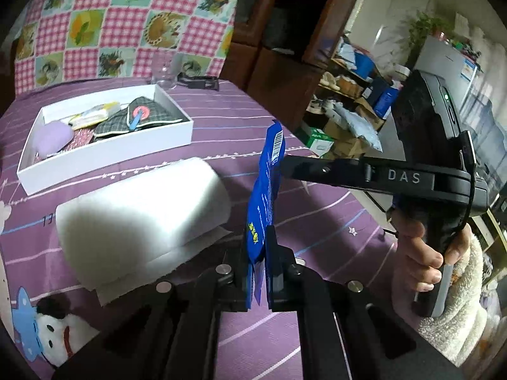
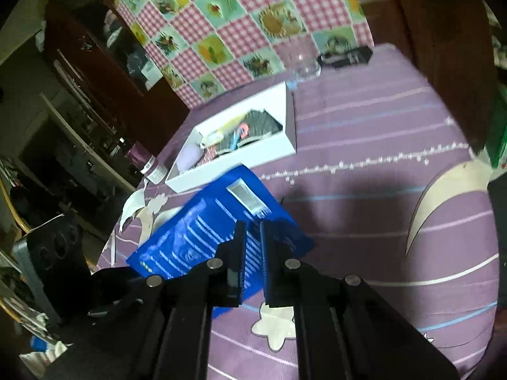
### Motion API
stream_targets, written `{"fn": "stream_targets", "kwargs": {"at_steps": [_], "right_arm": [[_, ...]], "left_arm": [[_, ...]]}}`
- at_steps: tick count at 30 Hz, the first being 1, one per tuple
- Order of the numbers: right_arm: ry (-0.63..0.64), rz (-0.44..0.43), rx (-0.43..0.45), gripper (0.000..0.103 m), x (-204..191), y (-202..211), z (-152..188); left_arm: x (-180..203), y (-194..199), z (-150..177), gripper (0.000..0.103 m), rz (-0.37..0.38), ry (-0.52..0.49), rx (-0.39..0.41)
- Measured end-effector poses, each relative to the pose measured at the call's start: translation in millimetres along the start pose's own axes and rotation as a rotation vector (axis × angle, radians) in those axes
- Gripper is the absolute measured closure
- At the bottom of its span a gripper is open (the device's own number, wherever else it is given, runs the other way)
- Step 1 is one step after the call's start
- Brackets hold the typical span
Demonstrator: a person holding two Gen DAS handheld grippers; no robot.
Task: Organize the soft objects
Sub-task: 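Grasp the blue packet with the left gripper and lift it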
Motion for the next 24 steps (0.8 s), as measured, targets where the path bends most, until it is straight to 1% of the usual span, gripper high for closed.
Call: {"fn": "stream_targets", "kwargs": {"at_steps": [6,9,12,14,17,20,24], "right_arm": [[0.095,0.077,0.077,0.093,-20.5,9.4,2.0],[0.148,0.116,0.111,0.093,-30.2,10.1,2.8],[0.166,0.129,0.123,0.093,-37.1,8.3,0.6],[0.168,0.149,0.118,0.093,-44.0,6.3,-2.6],[0.179,0.161,0.101,0.093,-56.7,6.2,-8.1],[0.193,0.174,0.092,0.093,-68.6,7.7,-17.1],[0.179,0.156,0.08,0.093,-79.1,3.1,-29.9]], "left_arm": [[5.8,7.0,-1.7,0.099,-0.061,-0.047,0.046],[9.1,13.9,-4.4,0.099,-0.103,-0.081,0.087],[13.5,25.2,-8.2,0.099,-0.134,-0.109,0.14],[15.0,31.7,-11.3,0.099,-0.163,-0.121,0.169],[15.2,40.0,-16.8,0.099,-0.173,-0.115,0.183],[15.6,49.5,-25.5,0.099,-0.203,-0.116,0.2],[11.6,64.9,-37.2,0.099,-0.245,-0.09,0.234]]}}
Point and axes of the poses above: each gripper's, at about its wrist camera, not at the fingertips, and y roughly against the way its jaws point, x to its right, z to its underside, the point moved 1 cm from there along -y, roughly the way its jaws point, and after that the axes turned 1 degree about -z, right-handed, at the moved point
